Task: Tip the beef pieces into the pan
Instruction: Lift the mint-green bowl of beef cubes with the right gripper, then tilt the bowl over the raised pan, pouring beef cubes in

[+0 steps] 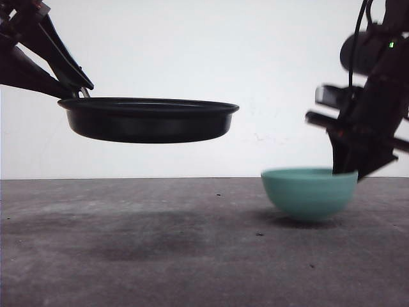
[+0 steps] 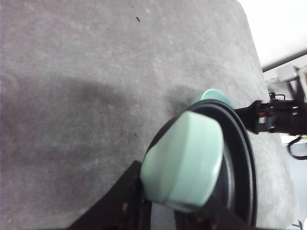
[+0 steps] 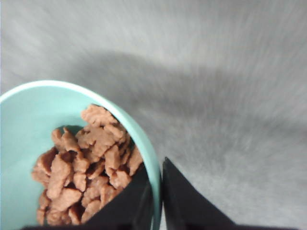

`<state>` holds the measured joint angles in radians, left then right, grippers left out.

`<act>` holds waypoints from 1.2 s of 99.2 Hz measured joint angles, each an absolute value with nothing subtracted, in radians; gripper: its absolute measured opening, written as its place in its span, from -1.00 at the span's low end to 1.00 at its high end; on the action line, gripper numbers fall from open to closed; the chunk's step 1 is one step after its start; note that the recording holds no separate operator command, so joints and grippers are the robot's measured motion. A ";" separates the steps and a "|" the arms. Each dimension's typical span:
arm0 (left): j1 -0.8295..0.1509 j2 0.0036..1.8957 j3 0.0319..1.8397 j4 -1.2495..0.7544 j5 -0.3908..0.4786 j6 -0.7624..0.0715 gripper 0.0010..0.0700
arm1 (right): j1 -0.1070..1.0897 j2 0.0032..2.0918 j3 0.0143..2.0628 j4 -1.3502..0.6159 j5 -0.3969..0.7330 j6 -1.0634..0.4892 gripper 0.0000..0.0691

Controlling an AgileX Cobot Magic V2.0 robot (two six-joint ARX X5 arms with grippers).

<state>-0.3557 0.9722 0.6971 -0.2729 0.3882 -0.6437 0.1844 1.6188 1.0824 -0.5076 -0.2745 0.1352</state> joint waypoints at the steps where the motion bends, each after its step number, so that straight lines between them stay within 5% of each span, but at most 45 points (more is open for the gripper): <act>1: -0.358 0.972 0.697 -0.273 0.388 -0.644 -0.87 | 0.186 1.608 1.082 -0.505 -0.272 0.135 -0.94; 28: -0.414 1.019 0.714 -0.263 0.371 -0.645 -0.87 | 0.361 1.307 1.174 -0.392 -0.212 0.139 -0.95; 68: -0.439 1.110 0.885 -0.307 0.386 -0.647 -0.87 | 0.783 1.245 1.172 -0.313 0.344 0.016 -0.95; 85: -0.439 1.114 0.920 -0.319 0.388 -0.648 -0.87 | 0.905 1.262 1.166 -0.125 0.616 -0.121 -0.95; 119: -0.431 1.116 0.961 -0.398 0.389 -0.648 -0.87 | 0.968 1.305 1.166 0.133 0.711 -0.554 -0.95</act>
